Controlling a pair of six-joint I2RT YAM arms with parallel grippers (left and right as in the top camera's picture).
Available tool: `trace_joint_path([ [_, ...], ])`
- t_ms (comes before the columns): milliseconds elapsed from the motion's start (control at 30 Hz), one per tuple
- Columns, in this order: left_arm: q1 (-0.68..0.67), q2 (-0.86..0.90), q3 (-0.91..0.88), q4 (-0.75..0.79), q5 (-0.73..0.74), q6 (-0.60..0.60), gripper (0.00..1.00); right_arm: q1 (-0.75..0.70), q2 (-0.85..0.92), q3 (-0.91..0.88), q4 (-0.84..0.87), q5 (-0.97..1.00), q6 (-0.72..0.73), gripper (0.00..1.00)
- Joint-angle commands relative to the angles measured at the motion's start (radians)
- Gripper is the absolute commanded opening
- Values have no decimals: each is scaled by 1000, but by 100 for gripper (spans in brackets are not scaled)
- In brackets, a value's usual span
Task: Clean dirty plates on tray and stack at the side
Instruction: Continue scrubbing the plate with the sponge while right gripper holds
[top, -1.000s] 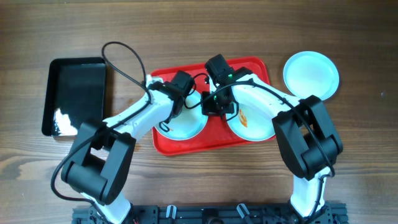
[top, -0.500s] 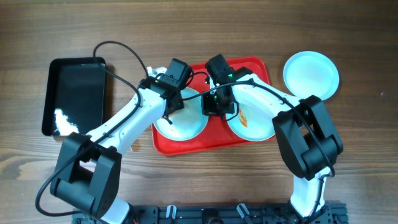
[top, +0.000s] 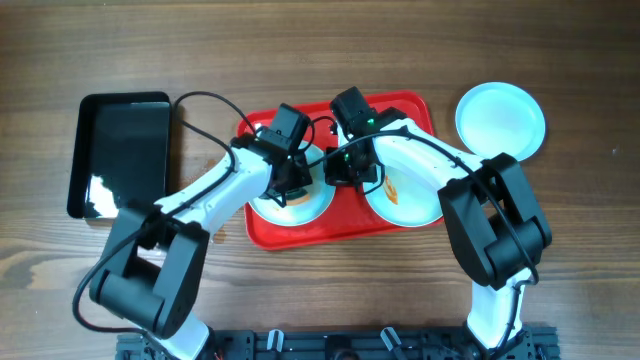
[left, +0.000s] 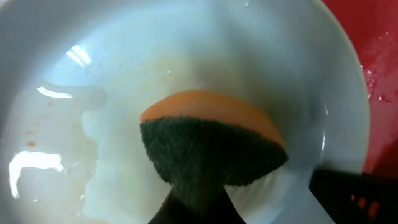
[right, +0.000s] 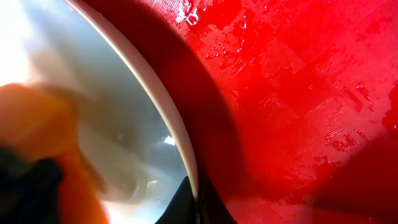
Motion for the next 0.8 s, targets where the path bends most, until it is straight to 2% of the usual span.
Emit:
trace_joint_path([
  [0,-4,35,-41,50,-10,-10,4,-8,33,-23,-9,62,6,4],
  [400,5,48,-151,29,-408,-10,4,-8,33,-23,-10,62,6,4],
  [567,6,48,-156,30,-428,-10,4,-8,33,-23,-10,62,6,5],
  [767,5,48,-156,25,-539,-10,4,-8,33,-23,-14,62,5,4],
])
